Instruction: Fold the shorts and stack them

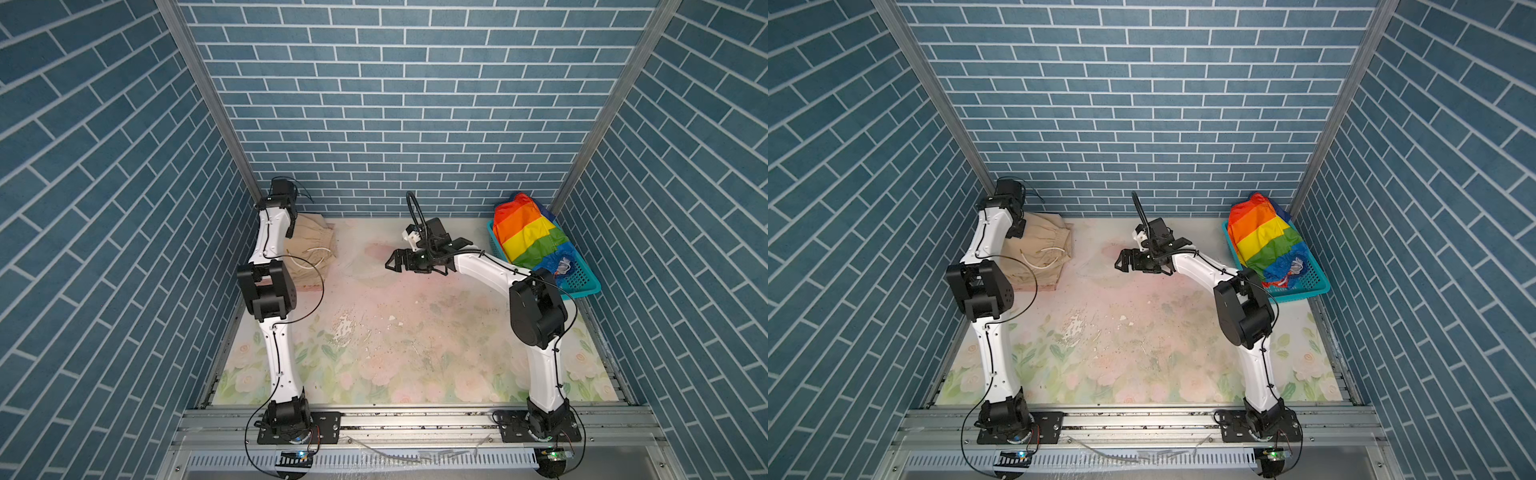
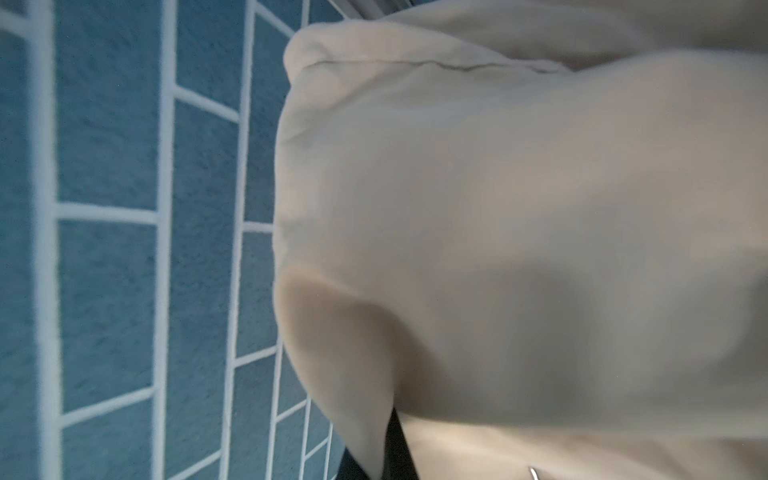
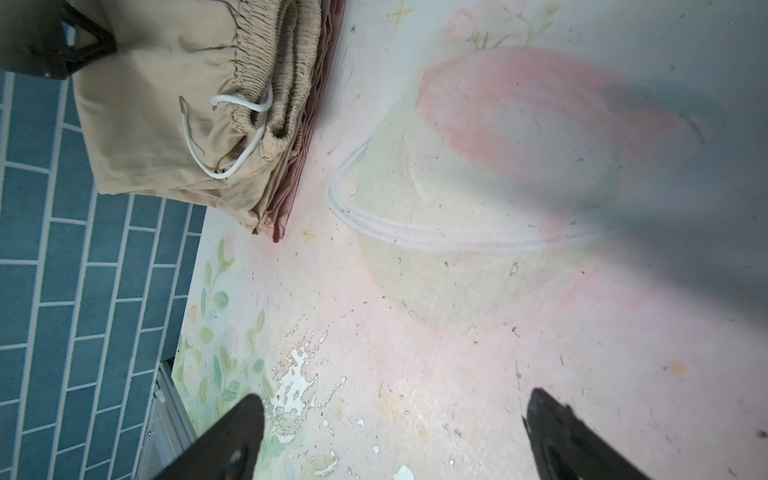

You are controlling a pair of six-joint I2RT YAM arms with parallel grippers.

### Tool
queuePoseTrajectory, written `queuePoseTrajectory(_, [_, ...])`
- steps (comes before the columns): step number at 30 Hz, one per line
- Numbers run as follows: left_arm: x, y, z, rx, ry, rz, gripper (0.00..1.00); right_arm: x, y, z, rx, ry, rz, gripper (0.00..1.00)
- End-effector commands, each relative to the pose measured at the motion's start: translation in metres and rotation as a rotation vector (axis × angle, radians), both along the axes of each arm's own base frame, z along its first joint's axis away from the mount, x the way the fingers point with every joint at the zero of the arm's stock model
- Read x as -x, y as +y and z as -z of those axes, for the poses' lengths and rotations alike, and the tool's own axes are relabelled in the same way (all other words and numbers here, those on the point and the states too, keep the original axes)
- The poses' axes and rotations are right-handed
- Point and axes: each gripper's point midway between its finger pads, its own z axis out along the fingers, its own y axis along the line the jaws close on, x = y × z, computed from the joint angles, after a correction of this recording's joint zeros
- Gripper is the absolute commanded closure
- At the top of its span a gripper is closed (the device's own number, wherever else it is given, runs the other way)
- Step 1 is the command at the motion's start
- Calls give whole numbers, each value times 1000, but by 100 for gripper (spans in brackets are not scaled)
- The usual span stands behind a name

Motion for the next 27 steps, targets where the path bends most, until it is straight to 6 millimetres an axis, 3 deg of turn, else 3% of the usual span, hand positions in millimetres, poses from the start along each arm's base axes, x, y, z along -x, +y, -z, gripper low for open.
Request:
queuePoseTrajectory(1, [3, 23, -2, 0, -11, -47, 96, 9, 4, 15, 0, 65, -9, 2])
queuePoseTrajectory(5, [6, 39, 17, 27, 12, -90, 79, 10, 7, 20, -1, 86, -18, 1])
queuePoseTrajectory(10, [5, 37, 33, 61, 21, -103, 27, 6, 12, 21, -16, 93, -15, 2])
queuePoseTrajectory(13, [6, 36, 27, 77, 7, -130, 1, 5, 14, 19, -24, 94, -15, 2])
queuePoseTrajectory(16, [0, 13, 5, 196, -85, -110, 0, 7, 11, 17, -20, 91, -15, 1])
queuePoseTrajectory(21, [-15, -55, -44, 365, -247, 36, 0, 0, -5, 0, 9, 44, 0, 2])
queuePoseTrajectory(25, [-15, -113, -88, 376, -329, 158, 0, -14, -43, -35, 50, -46, 60, 2])
queuePoseTrajectory(27, [-9, -150, -114, 356, -375, 242, 0, -24, -77, -56, 96, -99, 122, 2])
